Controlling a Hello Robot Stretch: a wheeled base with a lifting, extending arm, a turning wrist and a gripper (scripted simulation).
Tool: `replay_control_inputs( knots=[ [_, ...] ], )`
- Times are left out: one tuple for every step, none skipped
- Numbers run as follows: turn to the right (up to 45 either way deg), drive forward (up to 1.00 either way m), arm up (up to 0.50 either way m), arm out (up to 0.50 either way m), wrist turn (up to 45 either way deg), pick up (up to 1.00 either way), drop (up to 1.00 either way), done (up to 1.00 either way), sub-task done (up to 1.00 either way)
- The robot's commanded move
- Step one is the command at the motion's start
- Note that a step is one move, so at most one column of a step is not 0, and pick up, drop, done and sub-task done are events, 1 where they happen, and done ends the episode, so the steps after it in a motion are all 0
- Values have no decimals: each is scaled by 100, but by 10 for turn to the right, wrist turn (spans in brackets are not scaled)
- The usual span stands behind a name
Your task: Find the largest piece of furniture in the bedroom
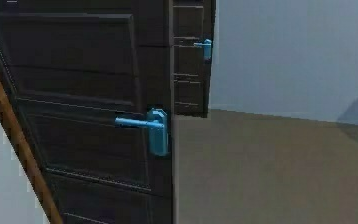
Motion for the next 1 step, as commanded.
replay_control_inputs(
  knots=[
    [450, 0, 0, 0, 0, 0, 0, 0, 0]
  ],
)
